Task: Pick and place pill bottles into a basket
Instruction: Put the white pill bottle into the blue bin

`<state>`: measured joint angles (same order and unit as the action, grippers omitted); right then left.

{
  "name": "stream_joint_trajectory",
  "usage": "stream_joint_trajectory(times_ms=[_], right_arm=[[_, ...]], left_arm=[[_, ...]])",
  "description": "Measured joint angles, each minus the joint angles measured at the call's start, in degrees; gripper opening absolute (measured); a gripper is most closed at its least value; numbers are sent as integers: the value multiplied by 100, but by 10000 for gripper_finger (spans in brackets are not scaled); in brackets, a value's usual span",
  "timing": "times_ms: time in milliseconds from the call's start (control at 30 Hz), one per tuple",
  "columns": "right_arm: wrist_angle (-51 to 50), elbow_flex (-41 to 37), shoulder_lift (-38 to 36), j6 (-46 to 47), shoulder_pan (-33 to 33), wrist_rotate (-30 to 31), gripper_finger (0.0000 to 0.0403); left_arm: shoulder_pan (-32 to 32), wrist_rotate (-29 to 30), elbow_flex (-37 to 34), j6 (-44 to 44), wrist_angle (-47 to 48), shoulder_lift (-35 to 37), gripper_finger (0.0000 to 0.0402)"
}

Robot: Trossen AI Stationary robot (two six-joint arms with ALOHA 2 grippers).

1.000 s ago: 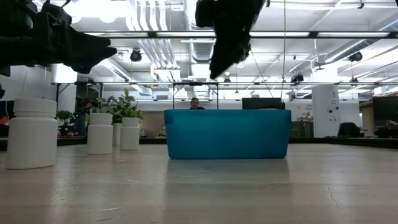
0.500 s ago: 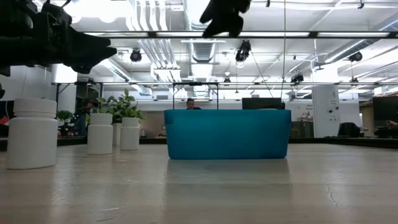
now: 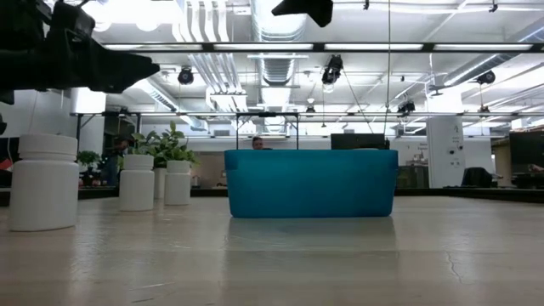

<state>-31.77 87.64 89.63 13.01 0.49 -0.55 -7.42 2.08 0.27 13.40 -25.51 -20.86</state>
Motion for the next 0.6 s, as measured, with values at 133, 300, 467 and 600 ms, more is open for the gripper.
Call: stream_joint_trajectory(times_ms=[133, 300, 467, 600], right_arm=[[258, 0, -80, 75, 0, -218, 226], [757, 0, -171, 120, 4, -462, 226], [1102, 0, -288, 202, 0, -456, 226], [1158, 0, -388, 202, 11, -457, 226]], left_arm=[[0, 6, 0, 205, -1, -7, 222], [0, 10, 0, 201, -26, -9, 222], [0, 12, 0, -1005, -520, 0, 222], [0, 10, 0, -2894, -988, 0, 222]])
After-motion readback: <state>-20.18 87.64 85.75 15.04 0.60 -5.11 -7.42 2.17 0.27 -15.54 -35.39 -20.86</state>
